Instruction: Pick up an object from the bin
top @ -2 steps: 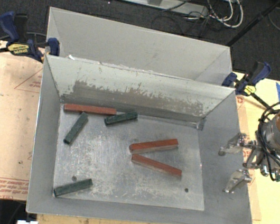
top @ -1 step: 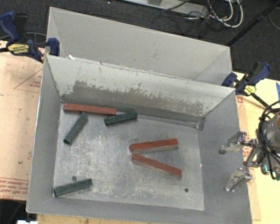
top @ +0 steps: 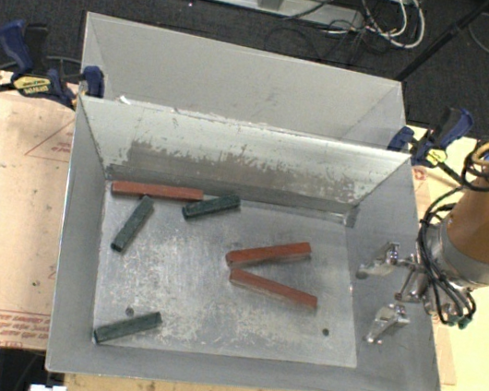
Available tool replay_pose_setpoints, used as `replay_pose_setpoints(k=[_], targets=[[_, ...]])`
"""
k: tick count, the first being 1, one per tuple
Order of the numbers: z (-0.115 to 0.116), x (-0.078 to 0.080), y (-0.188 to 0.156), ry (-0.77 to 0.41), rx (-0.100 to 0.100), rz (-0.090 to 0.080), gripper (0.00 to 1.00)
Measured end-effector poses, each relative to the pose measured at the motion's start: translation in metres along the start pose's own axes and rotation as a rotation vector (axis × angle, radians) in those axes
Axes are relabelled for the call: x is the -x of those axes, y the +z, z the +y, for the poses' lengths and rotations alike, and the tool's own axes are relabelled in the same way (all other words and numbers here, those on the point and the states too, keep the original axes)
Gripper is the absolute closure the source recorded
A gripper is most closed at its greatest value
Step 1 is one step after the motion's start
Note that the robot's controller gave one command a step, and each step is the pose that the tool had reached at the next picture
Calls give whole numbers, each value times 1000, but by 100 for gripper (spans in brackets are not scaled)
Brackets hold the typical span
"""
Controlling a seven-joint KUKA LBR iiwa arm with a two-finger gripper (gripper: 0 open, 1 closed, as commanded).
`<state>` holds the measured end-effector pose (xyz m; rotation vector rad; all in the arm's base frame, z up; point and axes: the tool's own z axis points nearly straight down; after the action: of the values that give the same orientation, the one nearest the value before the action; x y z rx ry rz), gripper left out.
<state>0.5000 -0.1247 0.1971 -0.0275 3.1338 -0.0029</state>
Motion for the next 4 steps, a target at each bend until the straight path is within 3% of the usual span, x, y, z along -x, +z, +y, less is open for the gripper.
replay_pose_setpoints(k=[1,2,3,4], targets=[[57,24,62,38,2,3,0],[20,10,121,1,1,0,100],[20,9,123,1,1,0,0],[20,9,123,1,1,0,0]])
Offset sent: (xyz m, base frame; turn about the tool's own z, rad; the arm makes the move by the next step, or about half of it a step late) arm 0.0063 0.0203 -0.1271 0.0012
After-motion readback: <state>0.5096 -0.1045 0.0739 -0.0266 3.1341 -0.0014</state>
